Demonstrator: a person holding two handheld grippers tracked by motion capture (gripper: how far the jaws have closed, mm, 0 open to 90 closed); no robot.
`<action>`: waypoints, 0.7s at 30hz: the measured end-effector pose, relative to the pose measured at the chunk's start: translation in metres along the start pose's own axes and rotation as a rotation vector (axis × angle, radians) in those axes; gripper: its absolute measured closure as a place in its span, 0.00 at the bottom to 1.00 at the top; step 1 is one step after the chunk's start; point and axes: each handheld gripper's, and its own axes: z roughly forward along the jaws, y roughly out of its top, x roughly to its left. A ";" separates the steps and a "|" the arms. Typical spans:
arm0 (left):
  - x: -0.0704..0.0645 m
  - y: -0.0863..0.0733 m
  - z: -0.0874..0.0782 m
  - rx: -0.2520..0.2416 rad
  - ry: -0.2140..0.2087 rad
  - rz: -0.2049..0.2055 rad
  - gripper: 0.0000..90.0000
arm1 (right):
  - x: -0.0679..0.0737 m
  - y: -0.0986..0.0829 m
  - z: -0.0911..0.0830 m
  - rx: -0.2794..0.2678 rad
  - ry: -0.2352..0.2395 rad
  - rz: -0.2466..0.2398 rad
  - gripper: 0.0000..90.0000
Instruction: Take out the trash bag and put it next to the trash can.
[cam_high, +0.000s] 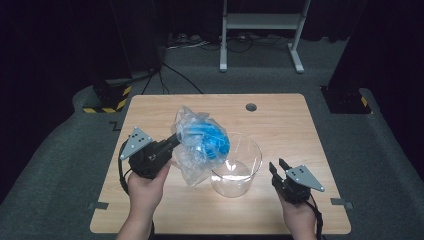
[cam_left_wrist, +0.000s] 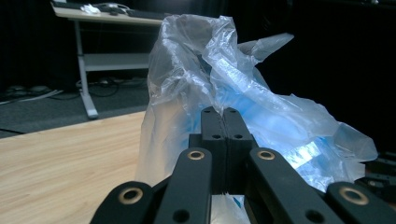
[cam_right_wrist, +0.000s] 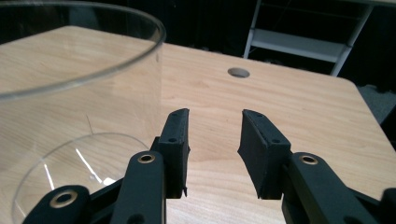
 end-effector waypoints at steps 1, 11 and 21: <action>0.002 0.001 -0.002 -0.005 0.003 -0.005 0.99 | -0.001 -0.001 0.001 0.007 0.001 0.006 0.69; 0.018 0.002 -0.014 -0.029 0.048 -0.026 0.99 | -0.017 -0.011 0.010 0.052 -0.009 0.048 0.68; 0.034 0.000 -0.019 -0.033 0.087 -0.050 0.99 | -0.027 -0.019 0.014 0.082 -0.023 0.075 0.67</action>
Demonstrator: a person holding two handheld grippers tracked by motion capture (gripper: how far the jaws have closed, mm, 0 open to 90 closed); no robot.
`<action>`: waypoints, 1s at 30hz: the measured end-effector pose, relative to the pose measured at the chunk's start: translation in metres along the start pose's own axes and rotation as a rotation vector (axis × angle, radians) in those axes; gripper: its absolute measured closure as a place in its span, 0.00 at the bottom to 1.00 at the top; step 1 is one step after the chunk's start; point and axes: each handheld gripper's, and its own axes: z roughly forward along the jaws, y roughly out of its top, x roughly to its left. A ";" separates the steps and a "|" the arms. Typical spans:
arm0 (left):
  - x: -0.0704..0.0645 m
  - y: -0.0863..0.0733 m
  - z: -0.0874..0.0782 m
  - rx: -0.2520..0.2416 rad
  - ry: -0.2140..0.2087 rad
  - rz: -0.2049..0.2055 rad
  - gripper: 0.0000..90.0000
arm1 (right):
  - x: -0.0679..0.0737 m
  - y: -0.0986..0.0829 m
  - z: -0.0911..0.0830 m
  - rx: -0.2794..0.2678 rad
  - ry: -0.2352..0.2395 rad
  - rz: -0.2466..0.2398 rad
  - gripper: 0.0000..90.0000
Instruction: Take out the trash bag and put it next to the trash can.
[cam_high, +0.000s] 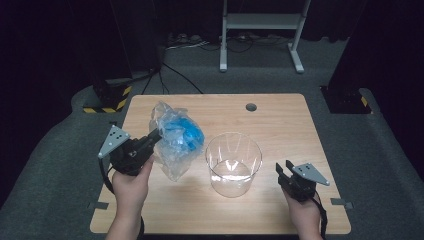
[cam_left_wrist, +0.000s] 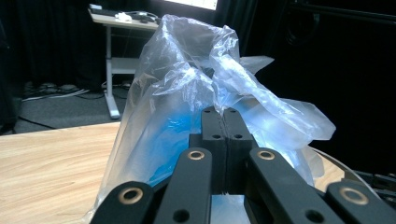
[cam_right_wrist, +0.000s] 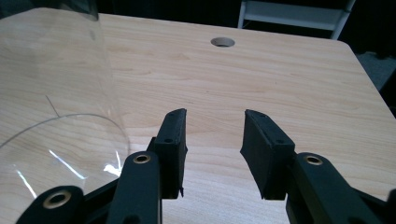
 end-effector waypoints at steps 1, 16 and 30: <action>0.002 -0.001 0.000 0.000 0.003 -0.007 0.99 | -0.001 -0.001 0.001 0.003 -0.001 0.001 0.67; 0.016 -0.014 0.010 0.018 0.016 -0.021 0.99 | -0.007 -0.008 0.009 0.043 0.009 0.026 0.65; 0.029 -0.049 0.041 0.087 0.026 -0.015 0.99 | -0.002 -0.005 0.014 0.043 0.027 0.000 0.64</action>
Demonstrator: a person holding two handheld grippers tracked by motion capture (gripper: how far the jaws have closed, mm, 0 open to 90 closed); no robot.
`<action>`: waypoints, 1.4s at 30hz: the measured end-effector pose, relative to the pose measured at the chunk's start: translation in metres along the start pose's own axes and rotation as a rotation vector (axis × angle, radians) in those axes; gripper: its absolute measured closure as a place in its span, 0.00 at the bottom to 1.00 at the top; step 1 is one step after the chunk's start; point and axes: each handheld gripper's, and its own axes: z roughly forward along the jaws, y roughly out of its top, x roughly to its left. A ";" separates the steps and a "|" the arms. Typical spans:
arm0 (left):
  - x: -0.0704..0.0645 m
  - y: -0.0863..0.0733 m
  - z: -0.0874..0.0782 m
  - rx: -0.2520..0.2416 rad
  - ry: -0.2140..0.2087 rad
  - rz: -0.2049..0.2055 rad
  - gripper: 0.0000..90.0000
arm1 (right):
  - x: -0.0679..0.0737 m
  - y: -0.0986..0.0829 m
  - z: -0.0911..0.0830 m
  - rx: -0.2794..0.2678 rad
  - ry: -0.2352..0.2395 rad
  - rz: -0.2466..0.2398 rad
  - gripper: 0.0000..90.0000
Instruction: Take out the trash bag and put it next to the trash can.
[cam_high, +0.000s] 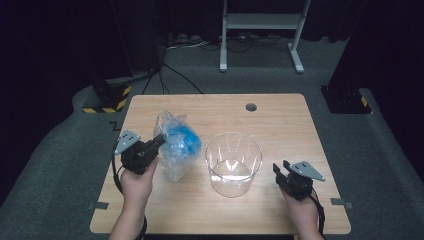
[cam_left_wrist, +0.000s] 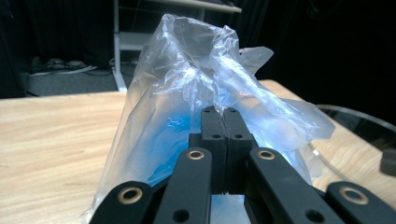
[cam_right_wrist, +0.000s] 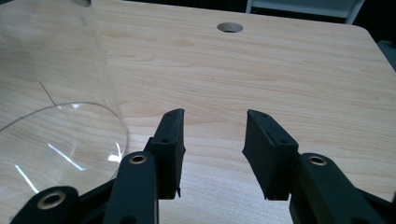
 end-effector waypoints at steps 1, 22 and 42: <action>0.000 -0.004 0.004 0.009 -0.001 0.000 0.99 | 0.001 0.000 -0.001 -0.001 0.000 -0.001 0.64; -0.006 -0.023 0.049 0.090 -0.031 0.021 0.99 | -0.006 -0.008 -0.004 0.020 -0.009 0.019 0.64; -0.020 -0.043 0.109 0.183 -0.098 0.034 0.72 | -0.005 -0.023 -0.008 0.077 0.011 0.020 0.64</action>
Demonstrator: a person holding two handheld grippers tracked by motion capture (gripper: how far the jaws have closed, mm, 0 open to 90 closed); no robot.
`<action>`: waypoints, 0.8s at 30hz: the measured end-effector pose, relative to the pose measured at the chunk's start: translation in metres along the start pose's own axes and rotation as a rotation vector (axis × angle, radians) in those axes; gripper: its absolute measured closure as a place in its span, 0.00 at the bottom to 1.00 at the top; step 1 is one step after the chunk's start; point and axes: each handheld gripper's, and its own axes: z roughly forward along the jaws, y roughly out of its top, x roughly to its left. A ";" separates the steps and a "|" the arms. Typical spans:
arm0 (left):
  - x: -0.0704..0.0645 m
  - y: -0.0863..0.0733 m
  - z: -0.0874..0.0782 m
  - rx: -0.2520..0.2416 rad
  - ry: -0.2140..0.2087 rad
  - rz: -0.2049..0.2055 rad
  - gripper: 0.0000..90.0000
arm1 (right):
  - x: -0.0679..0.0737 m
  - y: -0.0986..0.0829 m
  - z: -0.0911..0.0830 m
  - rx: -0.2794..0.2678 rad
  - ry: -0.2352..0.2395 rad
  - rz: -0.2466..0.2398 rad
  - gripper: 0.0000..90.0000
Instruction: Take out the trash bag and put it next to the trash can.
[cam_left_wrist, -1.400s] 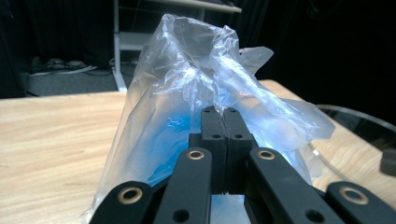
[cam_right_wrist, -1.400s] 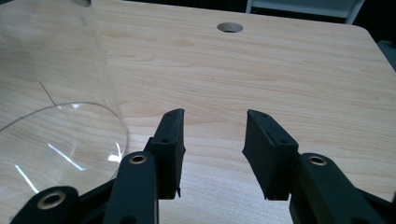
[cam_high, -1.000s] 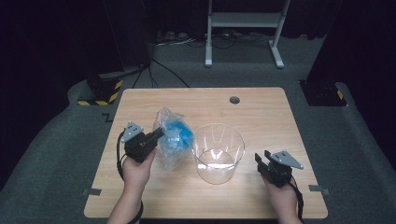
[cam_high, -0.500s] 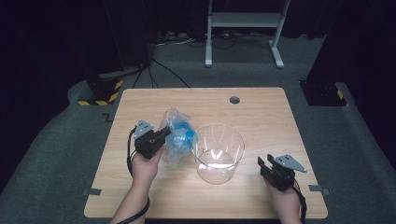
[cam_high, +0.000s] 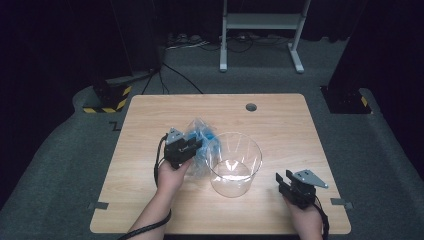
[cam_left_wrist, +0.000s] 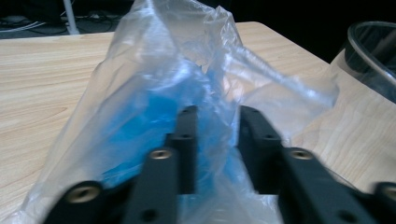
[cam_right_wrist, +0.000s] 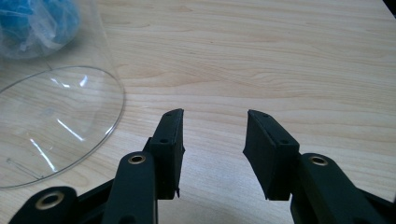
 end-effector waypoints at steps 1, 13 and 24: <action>0.001 0.001 -0.003 -0.009 0.005 -0.001 0.65 | 0.001 0.000 0.000 0.001 0.002 0.001 0.63; -0.018 0.021 -0.069 -0.144 0.019 0.043 0.27 | 0.010 0.007 0.016 0.019 0.057 -0.009 0.60; -0.008 -0.028 -0.090 0.127 0.108 0.138 0.17 | 0.016 0.012 0.041 0.076 0.105 -0.003 0.54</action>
